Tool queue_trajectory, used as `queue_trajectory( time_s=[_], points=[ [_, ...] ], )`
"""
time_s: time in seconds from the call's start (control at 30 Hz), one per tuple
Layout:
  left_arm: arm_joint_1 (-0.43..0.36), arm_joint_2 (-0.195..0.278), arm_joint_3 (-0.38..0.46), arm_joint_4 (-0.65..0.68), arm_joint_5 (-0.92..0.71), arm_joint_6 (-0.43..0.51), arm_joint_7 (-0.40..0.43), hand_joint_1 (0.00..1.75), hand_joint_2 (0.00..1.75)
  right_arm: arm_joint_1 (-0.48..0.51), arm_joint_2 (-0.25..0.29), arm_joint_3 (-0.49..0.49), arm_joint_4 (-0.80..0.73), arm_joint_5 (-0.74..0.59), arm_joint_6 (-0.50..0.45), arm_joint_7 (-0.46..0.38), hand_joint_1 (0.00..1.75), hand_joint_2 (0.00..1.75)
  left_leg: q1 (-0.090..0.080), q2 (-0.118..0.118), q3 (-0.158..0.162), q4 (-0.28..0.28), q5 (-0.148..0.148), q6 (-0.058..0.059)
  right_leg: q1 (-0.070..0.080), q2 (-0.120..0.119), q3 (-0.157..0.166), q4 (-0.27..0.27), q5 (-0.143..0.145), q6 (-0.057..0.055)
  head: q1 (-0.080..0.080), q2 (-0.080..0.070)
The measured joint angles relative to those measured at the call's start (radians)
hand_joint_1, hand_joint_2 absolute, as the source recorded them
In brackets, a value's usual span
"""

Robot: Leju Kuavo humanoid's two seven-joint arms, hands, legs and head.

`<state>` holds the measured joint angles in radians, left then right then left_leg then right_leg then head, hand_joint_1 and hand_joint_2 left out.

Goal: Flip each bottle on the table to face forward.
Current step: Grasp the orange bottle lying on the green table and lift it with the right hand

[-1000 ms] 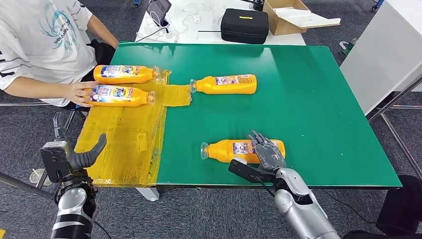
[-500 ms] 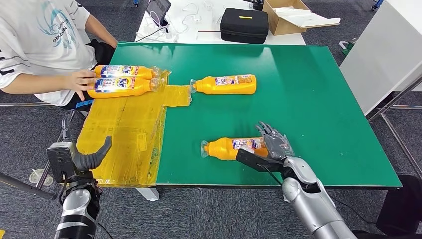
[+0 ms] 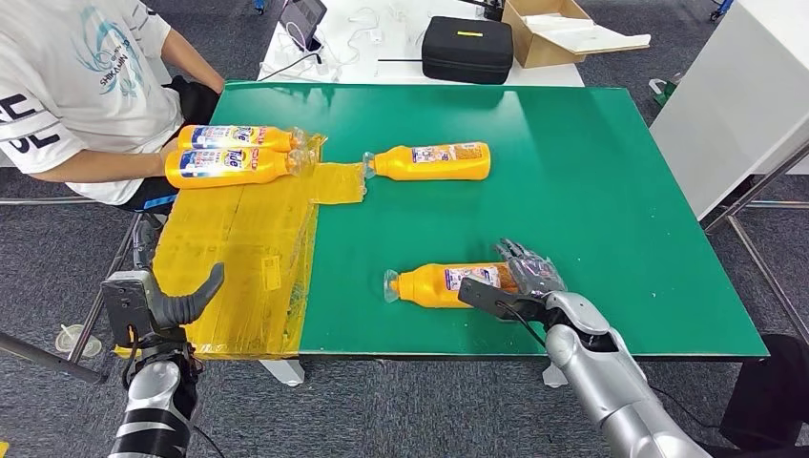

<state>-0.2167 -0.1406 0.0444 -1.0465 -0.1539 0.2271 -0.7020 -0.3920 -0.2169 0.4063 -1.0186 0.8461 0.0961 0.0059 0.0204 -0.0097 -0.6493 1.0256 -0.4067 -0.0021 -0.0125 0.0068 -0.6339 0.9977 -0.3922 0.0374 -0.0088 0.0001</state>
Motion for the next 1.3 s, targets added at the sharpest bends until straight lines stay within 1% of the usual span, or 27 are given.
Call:
queue_trajectory(
  time_s=[0.17,0.37,0.4,0.47,0.5,0.53,0.6,0.87,0.97,1.07,1.23,1.3],
  points=[
    [-0.017,-0.002,-0.006,0.023,0.006,-0.002,0.0,0.0,1.75,-0.062,-0.01,0.028,0.087,-0.027,0.039,-0.032,0.0,1.75,0.0,0.001,0.003,0.0,0.0,0.0,0.0,0.001,0.002,0.0,0.0,0.0,0.0,0.0],
    [-0.023,-0.004,-0.006,0.037,0.007,-0.004,0.0,0.0,1.75,-0.097,-0.015,0.05,0.137,-0.034,0.053,-0.039,0.01,1.75,0.0,0.001,0.005,0.0,0.0,0.0,0.0,0.001,0.004,0.0,0.001,0.0,0.0,0.0],
    [-0.024,-0.004,-0.006,0.039,0.008,-0.005,0.0,0.0,1.75,-0.103,-0.016,0.053,0.143,-0.036,0.06,-0.04,0.28,1.75,0.0,0.001,0.006,0.0,0.0,0.0,0.0,0.001,0.004,0.0,0.001,0.0,0.0,0.0],
    [-0.026,-0.006,-0.006,0.041,0.013,-0.007,0.0,0.0,1.75,-0.113,-0.02,0.062,0.151,-0.042,0.071,-0.042,1.07,1.75,0.0,0.001,0.006,0.0,0.0,0.0,0.0,0.001,0.005,0.0,0.001,0.0,0.0,0.0],
    [-0.028,-0.007,-0.006,0.041,0.017,-0.008,0.0,0.0,1.75,-0.116,-0.023,0.067,0.154,-0.046,0.073,-0.042,1.49,1.75,0.0,0.001,0.006,0.0,0.0,0.0,0.0,0.001,0.005,0.0,0.001,0.0,0.0,0.0],
    [-0.029,-0.008,-0.006,0.041,0.022,-0.009,0.0,0.0,1.75,-0.119,-0.025,0.071,0.156,-0.049,0.074,-0.043,1.66,1.75,0.0,0.001,0.006,0.0,0.0,0.0,0.0,0.001,0.005,0.0,0.001,0.0,0.0,0.0],
    [-0.032,-0.011,-0.006,0.041,0.028,-0.013,0.0,0.0,1.75,-0.122,-0.028,0.08,0.158,-0.058,0.073,-0.046,1.75,1.75,0.0,0.001,0.006,0.0,0.0,0.0,0.0,0.001,0.005,0.0,0.001,0.0,0.0,0.0],
    [-0.036,-0.022,-0.007,0.049,0.039,-0.025,0.0,0.0,1.75,-0.1,-0.034,0.092,0.138,-0.126,0.022,-0.064,1.75,1.75,0.0,0.001,0.006,0.0,0.0,0.0,0.0,0.001,0.005,0.0,0.001,0.0,0.0,0.0],
    [-0.037,-0.024,-0.007,0.058,0.034,-0.024,0.0,0.0,1.75,-0.072,-0.03,0.089,0.119,-0.154,-0.036,-0.069,1.75,1.75,0.0,0.001,0.005,0.0,0.0,0.0,0.0,0.001,0.005,0.0,0.001,0.0,0.0,0.0],
    [-0.038,-0.026,-0.007,0.067,0.024,-0.02,0.0,0.0,1.75,-0.036,-0.014,0.074,0.094,-0.18,-0.11,-0.082,1.75,1.75,0.0,0.001,0.005,0.0,0.0,0.0,0.0,0.001,0.004,0.0,0.001,0.0,0.0,0.0],
    [-0.037,-0.029,-0.007,0.074,0.02,-0.027,0.0,0.0,1.75,0.043,0.035,0.017,0.028,-0.216,-0.229,-0.125,1.75,1.75,0.0,0.001,0.002,0.0,-0.001,-0.001,0.001,0.001,0.002,0.0,0.0,0.0,0.0,0.0],
    [-0.036,-0.033,-0.006,0.076,0.027,-0.05,0.0,0.0,1.75,0.079,0.063,-0.012,-0.013,-0.218,-0.3,-0.155,1.75,1.75,0.0,0.0,0.001,0.0,0.0,-0.001,0.001,0.001,0.001,0.0,0.0,0.0,0.0,0.0]
  ],
)
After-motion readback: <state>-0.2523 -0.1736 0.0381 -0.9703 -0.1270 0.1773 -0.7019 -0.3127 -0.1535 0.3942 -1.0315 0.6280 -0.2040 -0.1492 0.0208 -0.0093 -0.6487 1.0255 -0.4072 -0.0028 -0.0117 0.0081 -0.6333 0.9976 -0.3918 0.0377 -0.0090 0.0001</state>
